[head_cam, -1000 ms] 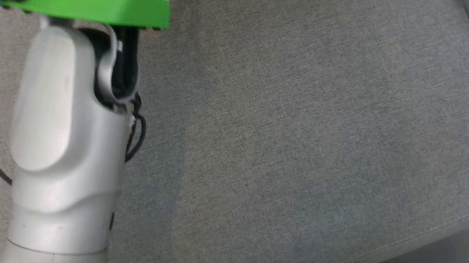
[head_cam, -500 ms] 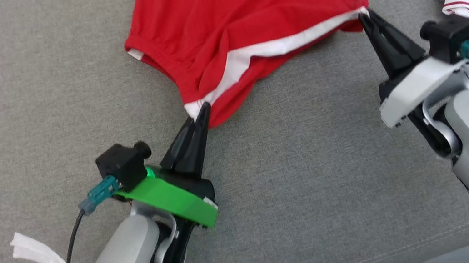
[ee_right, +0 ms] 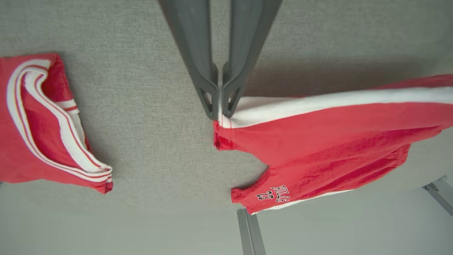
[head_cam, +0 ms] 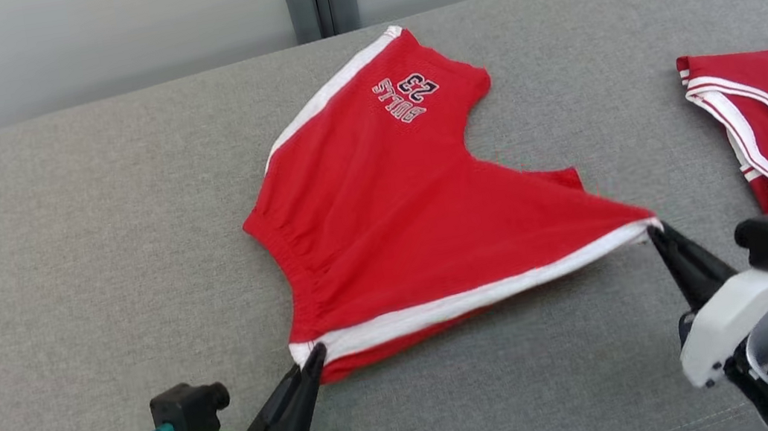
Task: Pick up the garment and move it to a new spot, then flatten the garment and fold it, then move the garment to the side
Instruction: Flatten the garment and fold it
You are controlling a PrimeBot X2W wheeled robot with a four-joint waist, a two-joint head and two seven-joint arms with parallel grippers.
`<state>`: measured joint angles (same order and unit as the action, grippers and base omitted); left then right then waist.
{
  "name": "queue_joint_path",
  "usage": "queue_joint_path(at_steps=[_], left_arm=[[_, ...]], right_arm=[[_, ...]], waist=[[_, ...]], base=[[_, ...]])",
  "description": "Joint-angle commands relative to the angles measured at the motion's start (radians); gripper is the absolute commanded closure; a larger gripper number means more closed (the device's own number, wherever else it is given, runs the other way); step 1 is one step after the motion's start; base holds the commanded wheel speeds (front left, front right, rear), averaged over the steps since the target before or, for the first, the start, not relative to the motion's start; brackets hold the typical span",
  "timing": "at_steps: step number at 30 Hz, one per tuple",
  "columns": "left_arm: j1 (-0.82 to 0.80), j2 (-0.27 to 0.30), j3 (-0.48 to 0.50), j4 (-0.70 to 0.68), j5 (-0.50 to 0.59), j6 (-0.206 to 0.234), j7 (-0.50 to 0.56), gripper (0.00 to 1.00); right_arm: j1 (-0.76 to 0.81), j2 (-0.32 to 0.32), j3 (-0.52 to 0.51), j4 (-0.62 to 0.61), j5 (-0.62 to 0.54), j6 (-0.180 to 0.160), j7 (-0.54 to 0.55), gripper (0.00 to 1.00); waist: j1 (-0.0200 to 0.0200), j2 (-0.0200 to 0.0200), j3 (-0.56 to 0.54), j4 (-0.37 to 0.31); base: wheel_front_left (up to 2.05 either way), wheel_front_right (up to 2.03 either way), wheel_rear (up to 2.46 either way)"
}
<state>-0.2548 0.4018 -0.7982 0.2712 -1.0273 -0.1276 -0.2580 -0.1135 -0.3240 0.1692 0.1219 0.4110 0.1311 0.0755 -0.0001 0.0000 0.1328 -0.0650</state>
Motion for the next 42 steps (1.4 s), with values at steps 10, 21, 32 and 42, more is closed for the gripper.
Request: queue_joint_path(at_steps=[10, 21, 32, 42], left_arm=[[0.113, 0.088, -0.07, -0.088, 0.014, 0.022, 0.021, 1.0], [0.05, 0.079, -0.05, -0.184, 0.009, 0.042, 0.037, 1.0], [-0.169, -0.085, -0.026, -0.029, -0.007, 0.024, 0.054, 1.0], [-0.36, -0.221, 0.019, 0.183, 0.028, 0.014, 0.01, 1.0]], right_arm=[[0.258, 0.024, -0.078, -0.246, 0.052, -0.001, 0.348, 1.0], [0.133, -0.035, -0.113, -0.332, 0.015, -0.001, 0.429, 1.0], [-0.242, -0.148, -0.015, -0.094, 0.011, -0.001, 0.36, 1.0], [-0.579, -0.184, 0.143, 0.153, -0.016, -0.001, 0.212, 1.0]], waist=[[0.0001, 0.0, -0.045, 0.011], [0.0001, 0.0, -0.017, 0.05], [0.0001, 0.0, 0.081, 0.153], [0.0001, 0.0, 0.21, 0.222]], base=[[0.0, 0.0, 0.0], [0.0, 0.0, 0.0], [0.0, 0.0, 0.0], [0.0, 0.0, 0.0]])
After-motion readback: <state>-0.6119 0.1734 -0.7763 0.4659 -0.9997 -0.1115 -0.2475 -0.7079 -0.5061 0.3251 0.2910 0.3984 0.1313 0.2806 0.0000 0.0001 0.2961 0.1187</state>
